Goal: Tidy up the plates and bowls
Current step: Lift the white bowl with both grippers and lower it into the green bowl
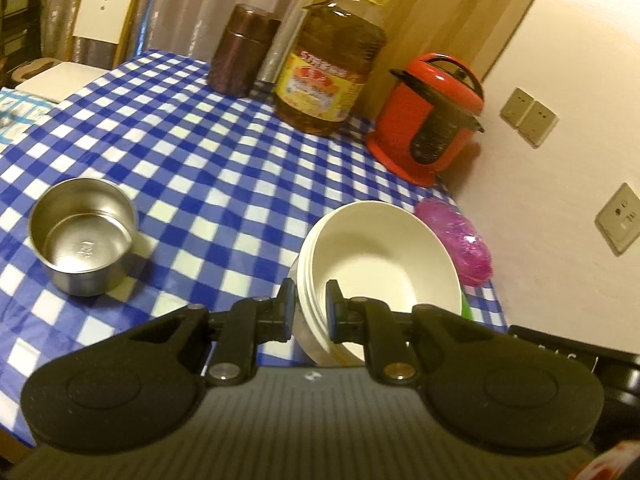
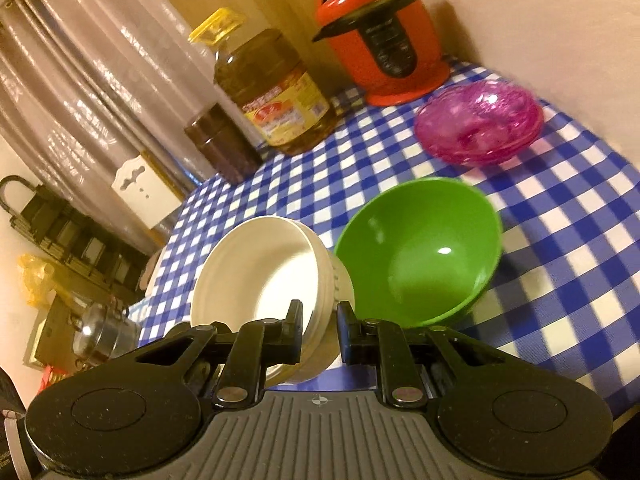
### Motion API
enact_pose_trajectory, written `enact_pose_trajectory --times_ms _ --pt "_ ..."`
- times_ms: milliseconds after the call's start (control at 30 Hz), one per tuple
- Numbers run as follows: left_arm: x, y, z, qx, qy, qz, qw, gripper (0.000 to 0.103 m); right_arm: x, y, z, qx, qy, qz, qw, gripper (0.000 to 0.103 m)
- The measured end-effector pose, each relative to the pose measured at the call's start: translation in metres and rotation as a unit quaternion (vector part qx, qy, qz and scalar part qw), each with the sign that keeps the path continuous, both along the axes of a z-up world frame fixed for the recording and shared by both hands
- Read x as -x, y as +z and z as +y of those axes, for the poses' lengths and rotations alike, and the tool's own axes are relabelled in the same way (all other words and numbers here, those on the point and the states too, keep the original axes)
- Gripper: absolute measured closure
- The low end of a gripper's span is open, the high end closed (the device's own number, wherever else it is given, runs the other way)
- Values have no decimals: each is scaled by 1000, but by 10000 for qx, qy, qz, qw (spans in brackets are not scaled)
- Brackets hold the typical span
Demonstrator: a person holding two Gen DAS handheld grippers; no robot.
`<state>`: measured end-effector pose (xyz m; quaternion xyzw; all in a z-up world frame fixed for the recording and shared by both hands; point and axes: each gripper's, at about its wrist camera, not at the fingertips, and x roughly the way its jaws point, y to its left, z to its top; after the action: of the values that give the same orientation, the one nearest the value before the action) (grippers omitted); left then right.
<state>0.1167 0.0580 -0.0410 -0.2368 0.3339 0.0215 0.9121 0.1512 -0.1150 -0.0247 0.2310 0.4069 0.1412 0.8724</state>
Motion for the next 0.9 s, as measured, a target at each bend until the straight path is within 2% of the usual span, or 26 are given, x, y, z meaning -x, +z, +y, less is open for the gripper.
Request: enact_pose_trajectory --times_ms 333,900 --pt "-23 4 -31 30 -349 -84 9994 90 -5 7 -35 6 -286 -13 9996 85" --pt "-66 -17 -60 25 -782 129 9969 90 -34 -14 -70 106 -578 208 9981 85"
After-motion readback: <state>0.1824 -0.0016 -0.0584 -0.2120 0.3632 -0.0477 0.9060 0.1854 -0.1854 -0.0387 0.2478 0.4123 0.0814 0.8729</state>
